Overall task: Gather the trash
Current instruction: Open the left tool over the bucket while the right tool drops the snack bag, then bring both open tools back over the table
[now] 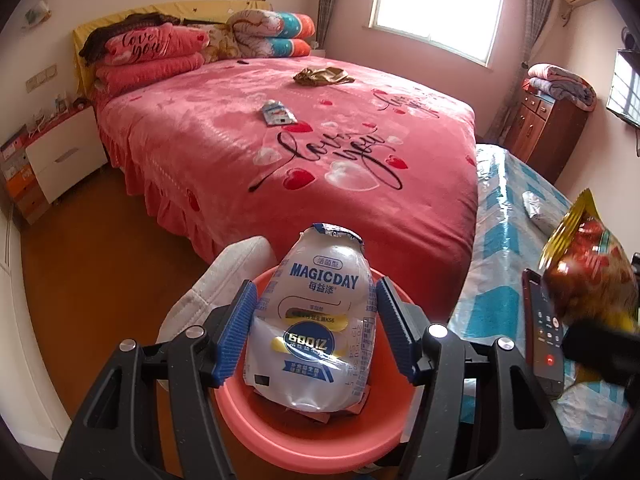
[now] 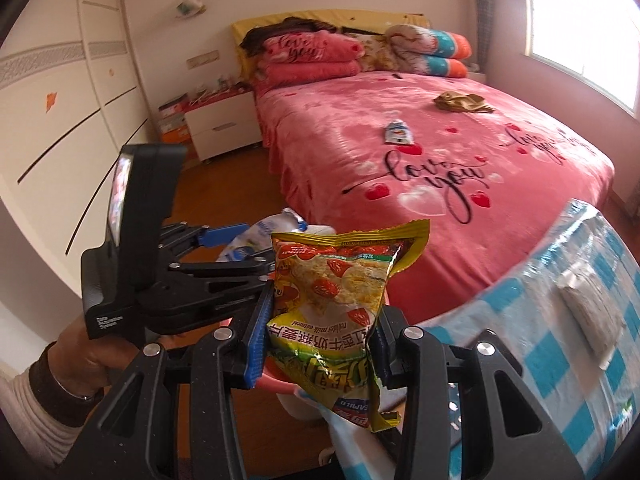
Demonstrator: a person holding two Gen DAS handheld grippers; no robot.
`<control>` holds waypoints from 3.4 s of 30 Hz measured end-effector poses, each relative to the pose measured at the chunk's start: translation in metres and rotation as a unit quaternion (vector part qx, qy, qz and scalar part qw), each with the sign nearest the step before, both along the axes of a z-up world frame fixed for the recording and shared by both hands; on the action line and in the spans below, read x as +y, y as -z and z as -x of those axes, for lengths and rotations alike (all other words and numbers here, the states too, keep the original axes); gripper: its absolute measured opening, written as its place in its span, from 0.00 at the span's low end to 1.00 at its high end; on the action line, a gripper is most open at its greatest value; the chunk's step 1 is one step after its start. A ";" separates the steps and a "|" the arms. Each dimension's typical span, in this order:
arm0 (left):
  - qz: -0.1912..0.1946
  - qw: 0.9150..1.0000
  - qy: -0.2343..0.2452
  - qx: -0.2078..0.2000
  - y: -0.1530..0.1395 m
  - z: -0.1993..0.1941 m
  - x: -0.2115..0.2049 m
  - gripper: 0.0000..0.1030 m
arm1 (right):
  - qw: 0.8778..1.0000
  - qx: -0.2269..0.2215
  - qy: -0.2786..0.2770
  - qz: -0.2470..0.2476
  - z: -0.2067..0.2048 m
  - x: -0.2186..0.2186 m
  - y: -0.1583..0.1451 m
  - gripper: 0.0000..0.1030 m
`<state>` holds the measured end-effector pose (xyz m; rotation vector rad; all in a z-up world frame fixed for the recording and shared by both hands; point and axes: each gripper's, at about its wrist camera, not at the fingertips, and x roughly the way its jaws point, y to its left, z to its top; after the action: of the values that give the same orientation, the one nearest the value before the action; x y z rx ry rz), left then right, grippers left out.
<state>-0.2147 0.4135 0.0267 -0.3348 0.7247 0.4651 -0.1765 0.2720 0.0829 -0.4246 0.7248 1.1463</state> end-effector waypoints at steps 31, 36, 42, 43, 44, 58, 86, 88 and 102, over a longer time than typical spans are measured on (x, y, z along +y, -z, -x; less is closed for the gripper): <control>0.015 0.997 -0.052 0.052 0.046 -0.004 0.032 0.83 | 0.999 0.017 -0.007 0.042 -0.004 0.038 0.053 0.70; 0.004 0.997 -0.054 0.049 0.043 -0.003 0.032 0.87 | 0.999 0.013 0.020 0.023 -0.012 0.027 0.040 0.81; -0.008 0.997 -0.053 0.047 0.038 0.000 0.027 0.87 | 0.998 0.021 0.066 -0.011 -0.031 0.003 0.019 0.84; -0.010 0.997 -0.053 0.047 0.038 0.000 0.027 0.87 | 0.997 0.019 0.073 -0.017 -0.033 -0.003 0.014 0.84; -0.010 0.998 -0.052 0.047 0.036 0.001 0.026 0.87 | 0.997 0.016 0.078 -0.021 -0.034 -0.006 0.012 0.84; -0.027 0.998 -0.039 0.033 0.011 0.003 0.003 0.90 | 0.991 -0.020 0.126 -0.044 -0.034 -0.050 -0.007 0.91; -0.070 0.997 0.026 -0.004 -0.039 0.001 -0.071 0.94 | 0.966 -0.049 0.224 -0.120 -0.021 -0.155 -0.027 0.95; -0.071 0.997 0.030 -0.006 -0.041 0.001 -0.075 0.94 | 0.964 -0.047 0.230 -0.124 -0.021 -0.161 -0.027 0.95; -0.080 0.995 0.062 -0.006 -0.049 -0.004 -0.106 0.94 | 0.955 -0.008 0.271 -0.119 -0.022 -0.192 -0.007 0.95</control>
<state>-0.2106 0.3077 0.0761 -0.1403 0.6879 0.4011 -0.1546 0.0805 0.0895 -0.0217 0.6268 0.6958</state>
